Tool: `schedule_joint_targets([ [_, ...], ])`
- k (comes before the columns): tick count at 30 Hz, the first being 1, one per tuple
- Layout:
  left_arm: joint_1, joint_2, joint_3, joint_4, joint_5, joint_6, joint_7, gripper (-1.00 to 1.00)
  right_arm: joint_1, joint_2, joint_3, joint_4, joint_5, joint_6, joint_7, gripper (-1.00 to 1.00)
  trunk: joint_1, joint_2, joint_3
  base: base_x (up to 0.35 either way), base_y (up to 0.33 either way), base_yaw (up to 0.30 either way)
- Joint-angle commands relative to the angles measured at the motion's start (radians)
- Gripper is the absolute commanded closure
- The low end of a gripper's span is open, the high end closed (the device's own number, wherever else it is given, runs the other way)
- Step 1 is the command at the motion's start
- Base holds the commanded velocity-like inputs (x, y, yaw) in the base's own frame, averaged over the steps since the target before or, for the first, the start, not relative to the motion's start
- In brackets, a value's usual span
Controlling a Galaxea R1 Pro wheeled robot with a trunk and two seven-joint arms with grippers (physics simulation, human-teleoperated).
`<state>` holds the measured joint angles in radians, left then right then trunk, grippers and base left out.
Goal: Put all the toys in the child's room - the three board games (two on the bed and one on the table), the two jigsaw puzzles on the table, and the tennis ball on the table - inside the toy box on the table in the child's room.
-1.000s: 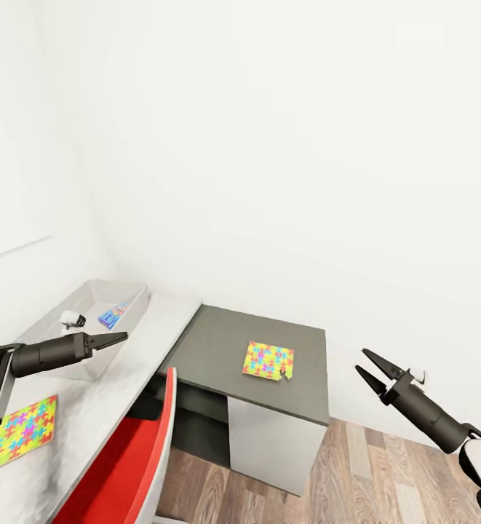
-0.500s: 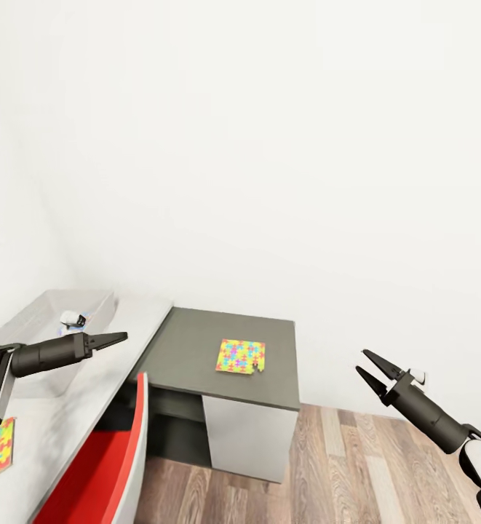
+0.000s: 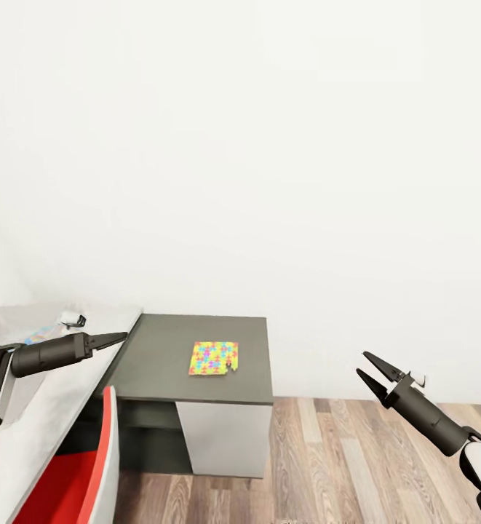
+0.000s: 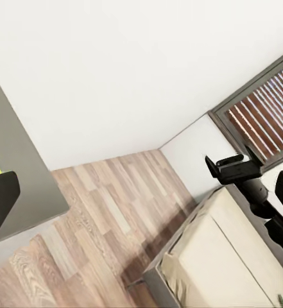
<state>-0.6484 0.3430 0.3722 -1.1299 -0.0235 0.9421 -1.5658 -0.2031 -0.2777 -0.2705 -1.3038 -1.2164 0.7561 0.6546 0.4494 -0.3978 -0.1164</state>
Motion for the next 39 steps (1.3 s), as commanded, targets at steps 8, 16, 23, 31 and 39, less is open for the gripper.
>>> schedule_joint_targets([
  [8, -0.001, 0.001, 0.001, -0.001, -0.004, 0.011, -0.005, -1.0, -0.001, 0.0, 0.0, 0.001, -0.003, 0.006, 0.0, -1.0, 0.001, -0.002, -0.002, 0.0, 0.0, -0.279],
  [16, -0.001, 0.001, 0.001, -0.001, -0.004, 0.011, -0.005, -1.0, -0.001, 0.0, 0.0, 0.001, -0.003, 0.006, 0.0, -1.0, 0.001, -0.002, -0.002, -0.024, 0.0, -0.279],
  [23, -0.001, 0.001, 0.001, -0.001, -0.004, 0.011, -0.005, -1.0, -0.001, 0.0, 0.0, 0.001, -0.003, 0.005, -0.001, -1.0, 0.001, -0.002, -0.002, -0.102, 0.0, -0.279],
  [31, -0.001, 0.001, 0.001, -0.001, -0.004, 0.011, -0.005, -1.0, -0.002, 0.0, -0.001, 0.021, -0.004, 0.006, 0.0, -1.0, 0.001, -0.002, -0.002, -0.021, 0.0, -0.279],
  [39, -0.001, -0.001, 0.001, -0.001, -0.004, 0.011, -0.005, -1.0, -0.001, 0.0, -0.001, 0.034, -0.005, 0.006, 0.0, -1.0, 0.001, -0.002, -0.002, -0.001, 0.0, -0.279],
])
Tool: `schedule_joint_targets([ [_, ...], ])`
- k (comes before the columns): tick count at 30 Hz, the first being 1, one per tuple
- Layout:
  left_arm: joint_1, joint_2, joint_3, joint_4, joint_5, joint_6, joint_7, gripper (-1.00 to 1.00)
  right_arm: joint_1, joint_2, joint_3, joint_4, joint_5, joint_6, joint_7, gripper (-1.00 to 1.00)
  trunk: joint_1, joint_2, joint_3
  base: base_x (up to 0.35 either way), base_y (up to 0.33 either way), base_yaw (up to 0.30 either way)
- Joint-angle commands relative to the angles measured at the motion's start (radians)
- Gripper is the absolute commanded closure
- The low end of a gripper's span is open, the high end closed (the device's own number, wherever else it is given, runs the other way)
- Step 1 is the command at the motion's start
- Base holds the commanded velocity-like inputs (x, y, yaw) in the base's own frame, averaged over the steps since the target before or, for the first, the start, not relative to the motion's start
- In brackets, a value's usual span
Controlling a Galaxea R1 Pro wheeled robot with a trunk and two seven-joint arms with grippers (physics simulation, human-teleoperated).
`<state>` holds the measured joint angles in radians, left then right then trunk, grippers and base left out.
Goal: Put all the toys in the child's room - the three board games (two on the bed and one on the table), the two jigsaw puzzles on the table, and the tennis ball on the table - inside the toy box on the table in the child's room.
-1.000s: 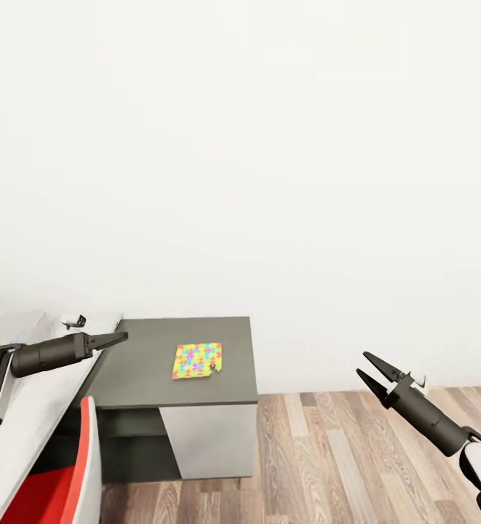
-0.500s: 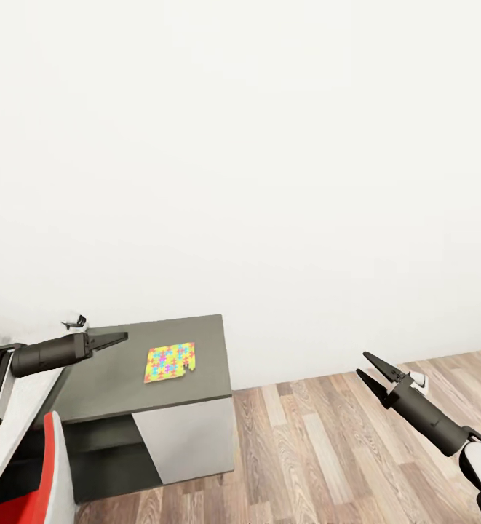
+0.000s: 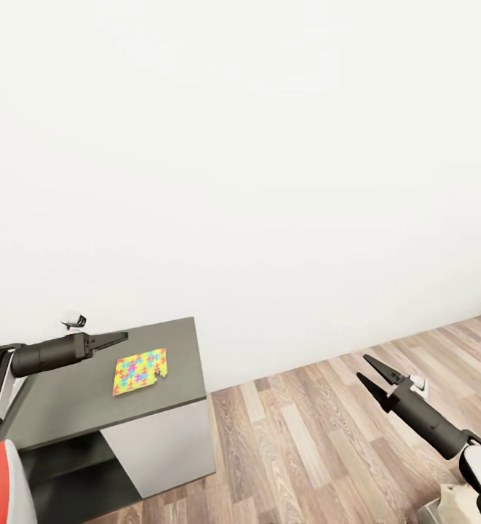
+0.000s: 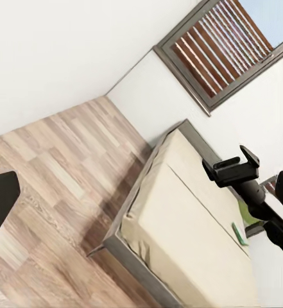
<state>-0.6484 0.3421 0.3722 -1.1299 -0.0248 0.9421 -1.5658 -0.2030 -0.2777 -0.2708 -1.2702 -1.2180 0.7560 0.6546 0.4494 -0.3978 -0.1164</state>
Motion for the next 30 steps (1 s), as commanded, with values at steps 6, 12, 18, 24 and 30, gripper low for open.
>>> schedule_joint_targets([
  [6, -0.001, 0.001, 0.001, -0.001, -0.003, 0.011, -0.005, -1.0, -0.001, -0.001, -0.002, 0.001, -0.003, 0.006, 0.0, -1.0, 0.001, -0.002, -0.002, 0.0, 0.0, -0.279],
  [12, -0.001, 0.001, 0.001, -0.001, -0.003, 0.011, -0.005, -1.0, -0.002, -0.002, -0.002, 0.002, -0.003, 0.006, 0.0, -1.0, 0.001, -0.002, -0.002, 0.0, 0.0, -0.279],
  [18, -0.001, 0.001, 0.001, -0.001, -0.003, 0.011, -0.005, -1.0, -0.002, -0.003, -0.002, 0.002, -0.003, 0.006, 0.0, -1.0, 0.001, -0.002, -0.002, -0.003, -0.001, -0.279],
  [24, -0.001, 0.001, 0.001, -0.001, -0.003, 0.011, -0.005, -1.0, -0.002, -0.003, -0.002, 0.003, -0.003, 0.006, 0.0, -1.0, 0.001, -0.002, -0.002, -0.092, -0.096, -0.279],
  [30, -0.001, 0.001, 0.0, -0.001, -0.003, 0.011, -0.005, -1.0, -0.002, -0.002, -0.002, 0.003, -0.003, 0.006, 0.0, -1.0, 0.001, -0.002, -0.002, -0.161, -0.194, -0.279],
])
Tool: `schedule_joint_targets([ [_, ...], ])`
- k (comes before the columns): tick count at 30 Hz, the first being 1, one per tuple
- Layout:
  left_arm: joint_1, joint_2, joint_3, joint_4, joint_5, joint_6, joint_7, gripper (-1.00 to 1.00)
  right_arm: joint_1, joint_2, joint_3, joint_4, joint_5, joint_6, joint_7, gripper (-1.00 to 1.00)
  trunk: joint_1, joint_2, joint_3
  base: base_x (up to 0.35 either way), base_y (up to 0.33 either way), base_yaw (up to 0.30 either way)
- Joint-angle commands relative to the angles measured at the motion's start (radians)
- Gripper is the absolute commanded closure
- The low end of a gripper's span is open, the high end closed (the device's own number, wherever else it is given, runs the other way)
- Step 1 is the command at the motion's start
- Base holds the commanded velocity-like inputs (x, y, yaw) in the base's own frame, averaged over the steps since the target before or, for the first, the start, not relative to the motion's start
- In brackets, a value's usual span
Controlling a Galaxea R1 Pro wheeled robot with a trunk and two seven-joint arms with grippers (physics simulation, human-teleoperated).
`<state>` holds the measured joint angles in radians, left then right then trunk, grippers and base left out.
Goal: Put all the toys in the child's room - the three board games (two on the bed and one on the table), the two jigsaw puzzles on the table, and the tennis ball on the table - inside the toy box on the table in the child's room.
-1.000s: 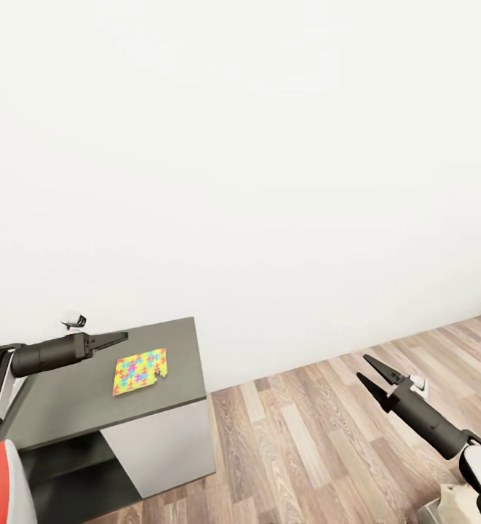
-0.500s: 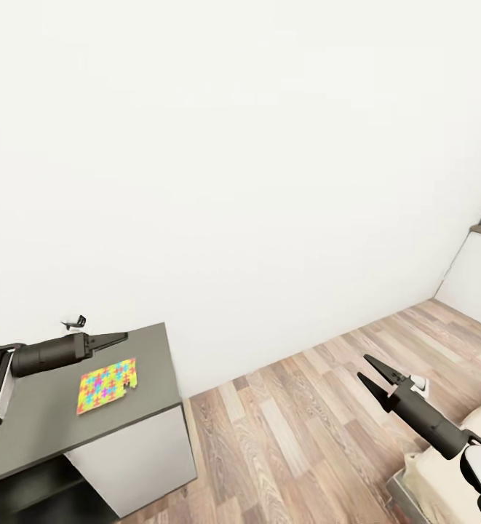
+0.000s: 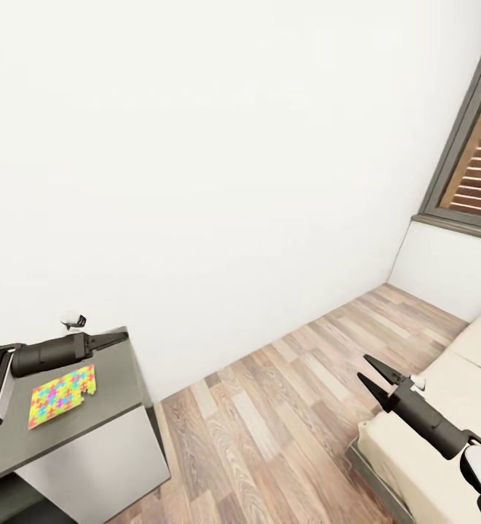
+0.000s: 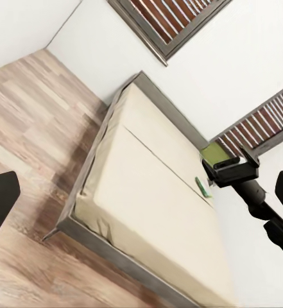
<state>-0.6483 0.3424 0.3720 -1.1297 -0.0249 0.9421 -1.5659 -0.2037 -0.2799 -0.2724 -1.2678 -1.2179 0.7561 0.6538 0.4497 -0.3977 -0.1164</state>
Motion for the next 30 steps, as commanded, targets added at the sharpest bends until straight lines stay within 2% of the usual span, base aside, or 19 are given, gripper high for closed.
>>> schedule_joint_targets([
  [1, -0.001, 0.0, 0.001, -0.001, -0.003, 0.011, -0.005, -1.0, -0.001, 0.0, -0.001, 0.001, -0.003, 0.006, 0.001, -1.0, 0.0, -0.002, -0.002, -0.179, -0.215, -0.279],
  [17, -0.001, 0.0, -0.001, -0.001, -0.003, 0.011, -0.005, -1.0, -0.001, -0.002, -0.001, 0.001, -0.003, 0.006, 0.001, -1.0, 0.0, -0.002, -0.001, -0.178, -0.217, -0.279],
  [30, -0.001, 0.0, -0.001, -0.001, -0.004, 0.011, -0.005, -1.0, -0.002, -0.002, -0.002, 0.002, -0.003, 0.006, 0.0, -1.0, 0.0, -0.002, 0.004, -0.02, -0.031, -0.279],
])
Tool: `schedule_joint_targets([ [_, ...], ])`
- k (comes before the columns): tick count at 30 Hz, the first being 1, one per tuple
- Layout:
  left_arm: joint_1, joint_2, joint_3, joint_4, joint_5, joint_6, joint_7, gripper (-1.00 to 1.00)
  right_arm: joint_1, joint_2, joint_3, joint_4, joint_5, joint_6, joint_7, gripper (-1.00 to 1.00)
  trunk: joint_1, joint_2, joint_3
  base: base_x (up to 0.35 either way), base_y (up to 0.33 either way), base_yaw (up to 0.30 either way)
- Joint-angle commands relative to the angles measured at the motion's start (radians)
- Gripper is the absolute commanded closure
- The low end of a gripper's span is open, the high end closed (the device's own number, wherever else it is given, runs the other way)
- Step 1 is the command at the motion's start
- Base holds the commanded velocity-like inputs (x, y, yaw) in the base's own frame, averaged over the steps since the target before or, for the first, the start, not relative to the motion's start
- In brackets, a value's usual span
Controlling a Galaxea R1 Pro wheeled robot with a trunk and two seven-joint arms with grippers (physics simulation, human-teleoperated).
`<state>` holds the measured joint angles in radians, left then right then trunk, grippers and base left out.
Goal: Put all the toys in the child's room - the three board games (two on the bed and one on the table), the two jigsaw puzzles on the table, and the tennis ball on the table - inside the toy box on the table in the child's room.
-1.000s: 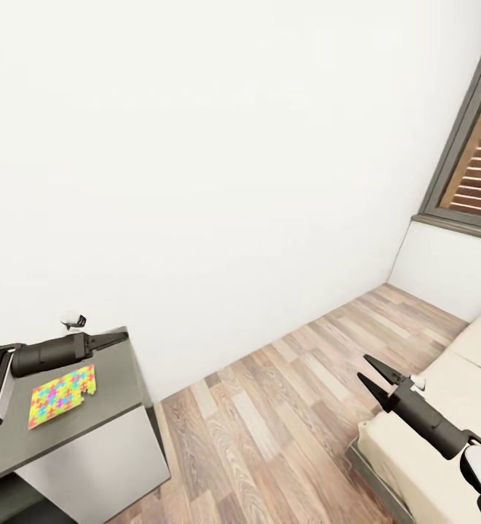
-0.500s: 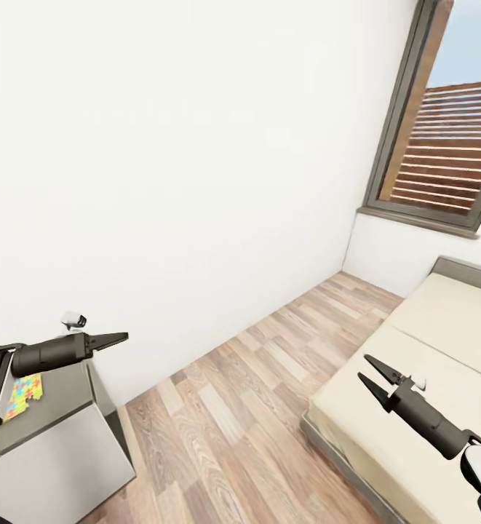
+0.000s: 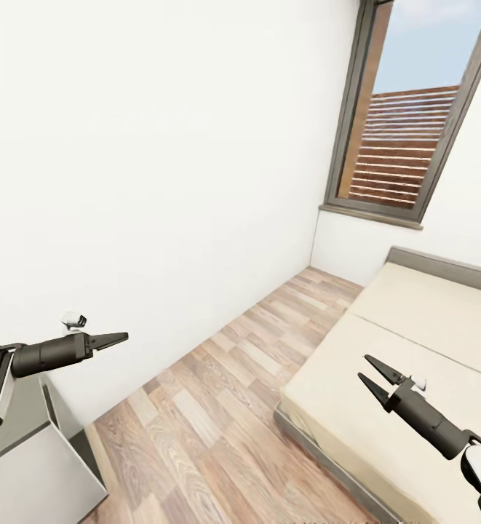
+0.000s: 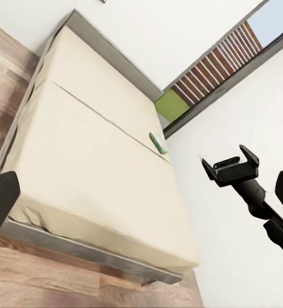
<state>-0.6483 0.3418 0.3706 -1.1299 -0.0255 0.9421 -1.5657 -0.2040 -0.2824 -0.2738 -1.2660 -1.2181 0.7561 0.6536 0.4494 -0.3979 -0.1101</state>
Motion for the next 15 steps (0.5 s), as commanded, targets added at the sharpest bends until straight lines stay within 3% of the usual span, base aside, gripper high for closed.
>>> schedule_joint_targets([
  [1, -0.001, 0.0, 0.001, -0.001, -0.003, 0.01, -0.005, -1.0, -0.001, 0.0, -0.001, 0.0, -0.003, 0.006, 0.0, -1.0, 0.001, -0.002, -0.002, -0.001, -0.001, -0.279],
  [15, -0.001, 0.0, 0.001, -0.001, -0.004, 0.01, -0.005, -1.0, 0.0, 0.001, -0.001, 0.0, -0.003, 0.006, 0.0, -1.0, 0.001, -0.002, 0.004, 0.0, 0.0, -0.279],
])
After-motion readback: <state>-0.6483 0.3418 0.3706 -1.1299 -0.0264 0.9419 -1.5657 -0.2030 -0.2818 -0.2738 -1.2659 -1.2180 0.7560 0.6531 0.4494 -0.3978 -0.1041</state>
